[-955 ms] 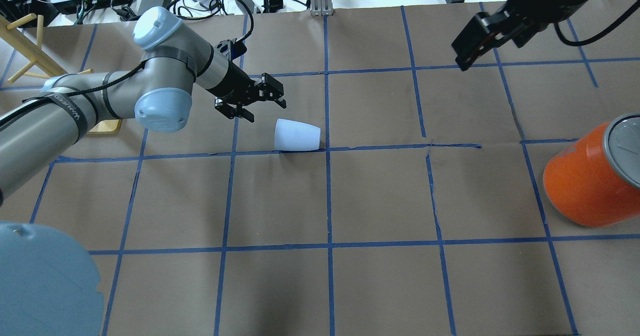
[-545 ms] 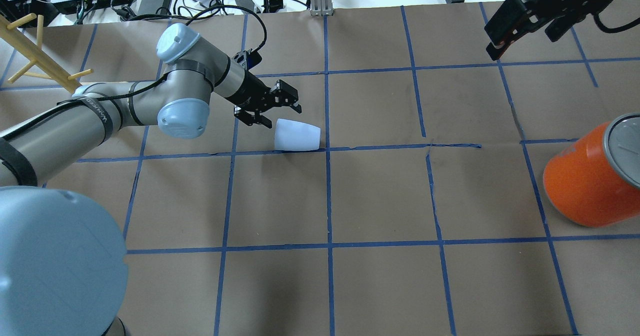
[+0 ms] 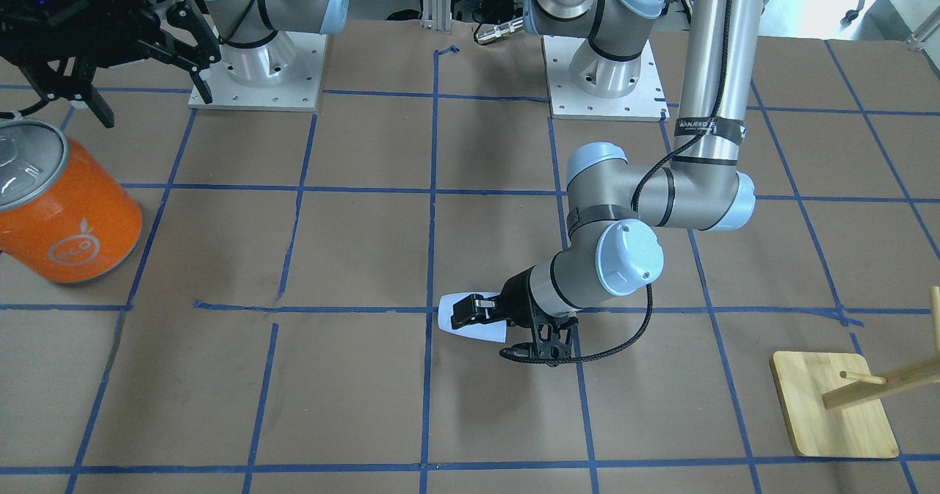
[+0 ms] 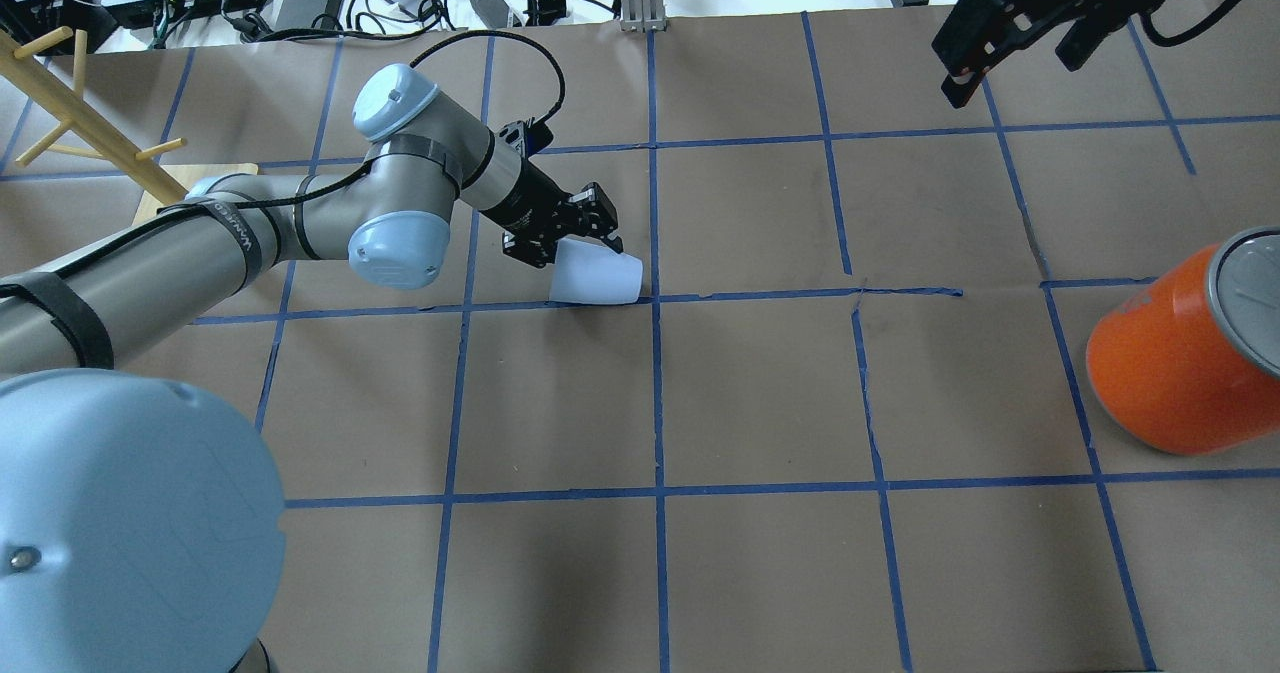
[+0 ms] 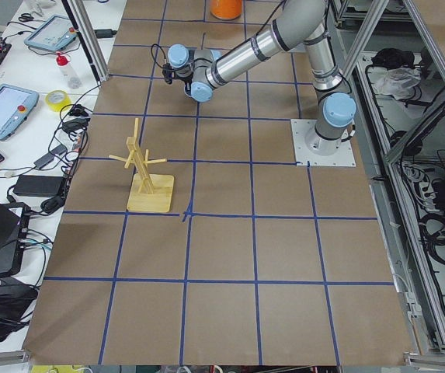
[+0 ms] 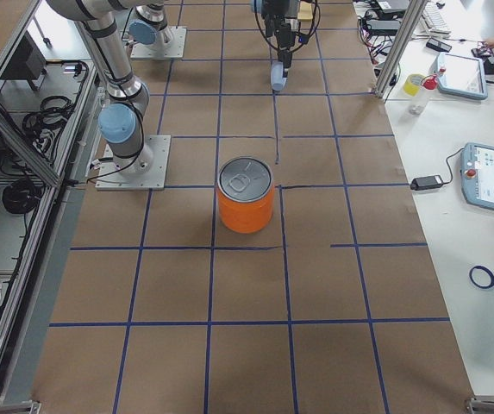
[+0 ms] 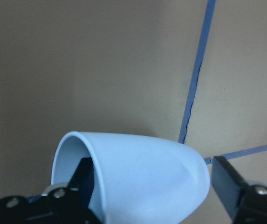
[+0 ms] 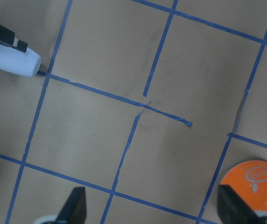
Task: Flip cup
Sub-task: 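Lift and rotate the cup upright with the left gripper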
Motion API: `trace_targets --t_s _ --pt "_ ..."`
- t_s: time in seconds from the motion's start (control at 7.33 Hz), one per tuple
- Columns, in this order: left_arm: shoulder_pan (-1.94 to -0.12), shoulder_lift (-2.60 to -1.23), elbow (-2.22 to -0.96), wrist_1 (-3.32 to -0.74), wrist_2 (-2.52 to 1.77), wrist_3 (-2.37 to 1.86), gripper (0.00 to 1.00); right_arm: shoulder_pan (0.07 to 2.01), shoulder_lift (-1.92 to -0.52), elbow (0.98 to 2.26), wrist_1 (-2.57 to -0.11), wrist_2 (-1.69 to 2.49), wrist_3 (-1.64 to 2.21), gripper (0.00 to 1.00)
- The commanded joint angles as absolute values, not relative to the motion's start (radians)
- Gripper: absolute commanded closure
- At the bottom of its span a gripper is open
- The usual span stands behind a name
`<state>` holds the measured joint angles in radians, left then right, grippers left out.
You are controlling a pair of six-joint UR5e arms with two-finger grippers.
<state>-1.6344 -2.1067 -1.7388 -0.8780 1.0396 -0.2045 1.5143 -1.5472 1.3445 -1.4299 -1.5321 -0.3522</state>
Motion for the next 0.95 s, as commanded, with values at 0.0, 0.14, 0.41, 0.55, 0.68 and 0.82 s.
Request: trace_targets --t_s 0.0,0.14,0.41,0.55,0.68,0.82 --pt "-1.635 -2.100 -1.726 -0.877 1.064 -0.219 1.00 1.517 -1.534 1.331 -1.431 -1.536 -0.258 0.00" --pt "-1.635 -2.092 -1.712 -0.876 1.125 -0.244 1.00 1.531 -1.523 1.347 -1.462 -1.536 -0.224 0.00" --pt "-1.637 -2.077 -1.587 -0.900 1.333 -0.308 1.00 1.584 -1.490 1.348 -1.518 -1.601 -0.193 0.00" --pt "-1.635 -2.072 -1.548 -0.917 1.412 -0.292 1.00 1.586 -1.485 1.350 -1.520 -1.608 -0.198 0.00" --pt "-1.635 -2.065 -1.519 -0.916 1.451 -0.226 1.00 1.583 -1.485 1.353 -1.541 -1.602 -0.196 0.00" --pt "-1.629 -2.057 -1.493 -0.913 1.554 -0.150 1.00 1.583 -1.489 1.354 -1.574 -1.601 -0.195 0.00"
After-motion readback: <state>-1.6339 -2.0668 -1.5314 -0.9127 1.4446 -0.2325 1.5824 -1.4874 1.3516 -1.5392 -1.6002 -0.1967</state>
